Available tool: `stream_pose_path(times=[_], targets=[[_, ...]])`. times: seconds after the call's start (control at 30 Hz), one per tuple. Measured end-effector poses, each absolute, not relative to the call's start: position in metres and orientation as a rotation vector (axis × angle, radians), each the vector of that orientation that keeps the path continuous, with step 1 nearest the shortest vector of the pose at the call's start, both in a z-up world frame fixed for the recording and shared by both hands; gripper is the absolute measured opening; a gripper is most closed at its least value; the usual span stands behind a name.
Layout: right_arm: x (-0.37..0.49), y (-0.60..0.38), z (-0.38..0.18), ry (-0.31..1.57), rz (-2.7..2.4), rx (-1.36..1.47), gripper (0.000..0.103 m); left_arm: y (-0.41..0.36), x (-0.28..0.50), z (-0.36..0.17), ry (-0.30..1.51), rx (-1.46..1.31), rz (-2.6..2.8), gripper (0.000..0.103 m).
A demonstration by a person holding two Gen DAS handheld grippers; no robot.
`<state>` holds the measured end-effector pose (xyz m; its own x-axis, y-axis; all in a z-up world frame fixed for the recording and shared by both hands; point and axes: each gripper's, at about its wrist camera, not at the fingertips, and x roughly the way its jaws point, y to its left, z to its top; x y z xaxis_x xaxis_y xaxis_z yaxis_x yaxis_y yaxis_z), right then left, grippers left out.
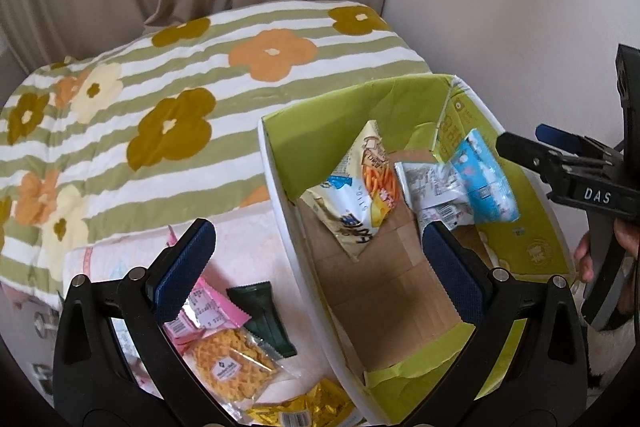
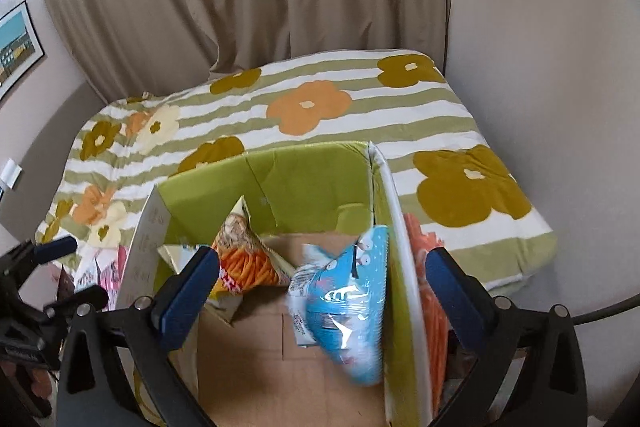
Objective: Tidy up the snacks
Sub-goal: 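Withdraw both tools from the box back toward the snack pile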
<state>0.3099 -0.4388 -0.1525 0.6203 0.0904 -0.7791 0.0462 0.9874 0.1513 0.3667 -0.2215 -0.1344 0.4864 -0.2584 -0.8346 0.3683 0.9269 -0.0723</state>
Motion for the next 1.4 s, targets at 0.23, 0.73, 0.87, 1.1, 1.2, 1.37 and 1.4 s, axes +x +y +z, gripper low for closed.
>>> stream_pose_path(times=[0.23,0.73,0.87,1.1,1.2,1.37,1.4], targets=[[0.286,-0.437,-0.124,0.868,0.078,0.158,0.103,-0.217,0.339,-0.101,0.923,0.12,-0.353,0.102],[0.221,-0.377,-0.066,0.768,0.289,0.034,0.103,-0.162,0.239,-0.042,0.834,0.1,-0.195,0.102],[0.203,-0.351,-0.061,0.75,0.342,0.009,0.103,-0.127,0.212,-0.04,0.833,0.093,-0.138,0.102],[0.176,-0.303,-0.067,0.769,0.396,0.033,0.103,-0.048,0.169,-0.048,0.846,0.041,-0.078,0.102],[0.167,-0.276,-0.077,0.797,0.401,0.044,0.103,-0.007,0.155,-0.055,0.86,0.024,-0.074,0.102],[0.15,-0.227,-0.099,0.852,0.4,0.083,0.103,0.048,0.139,-0.076,0.897,0.01,-0.109,0.102],[0.147,-0.217,-0.105,0.866,0.399,0.095,0.103,0.057,0.137,-0.081,0.907,0.011,-0.117,0.102]])
